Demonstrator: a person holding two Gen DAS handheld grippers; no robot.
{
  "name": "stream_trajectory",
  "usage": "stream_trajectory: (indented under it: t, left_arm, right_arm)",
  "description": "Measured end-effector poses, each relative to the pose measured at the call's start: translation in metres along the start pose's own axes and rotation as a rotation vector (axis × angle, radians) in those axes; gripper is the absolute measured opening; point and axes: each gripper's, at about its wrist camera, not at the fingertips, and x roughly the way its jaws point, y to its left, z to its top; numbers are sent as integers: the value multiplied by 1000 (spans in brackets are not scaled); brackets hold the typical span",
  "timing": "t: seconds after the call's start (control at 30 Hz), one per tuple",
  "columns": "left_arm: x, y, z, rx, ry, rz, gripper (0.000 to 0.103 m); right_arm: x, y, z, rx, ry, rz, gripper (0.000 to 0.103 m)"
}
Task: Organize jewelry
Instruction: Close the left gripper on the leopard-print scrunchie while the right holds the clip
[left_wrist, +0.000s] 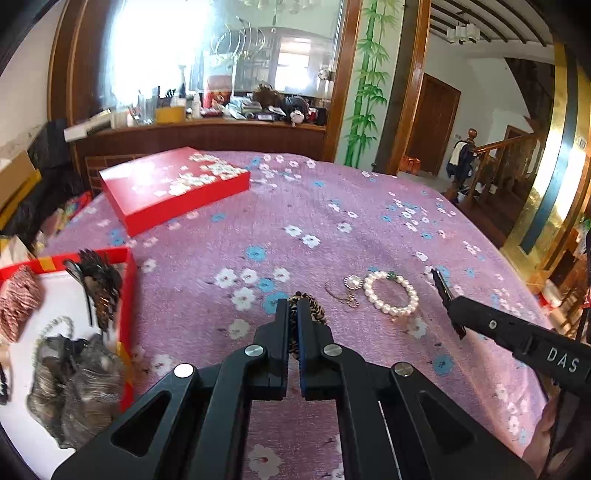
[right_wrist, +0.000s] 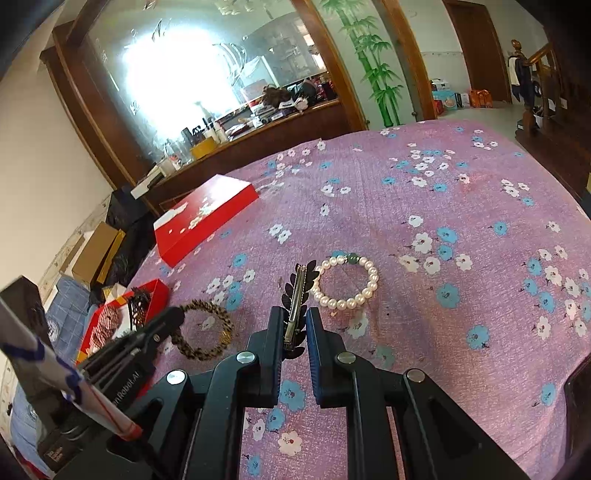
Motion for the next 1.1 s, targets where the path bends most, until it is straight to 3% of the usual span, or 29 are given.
stream_trajectory:
  t: [0.53,1.1]
  left_arm:
    - [-5,-12,-7,77,-46,100,3]
    - [-5,-12,-7,78,-57,109,3]
  right_arm:
    - [10,11,-11,-54,34,-7,13]
    - [9,14,-11,-65,30,-7,13]
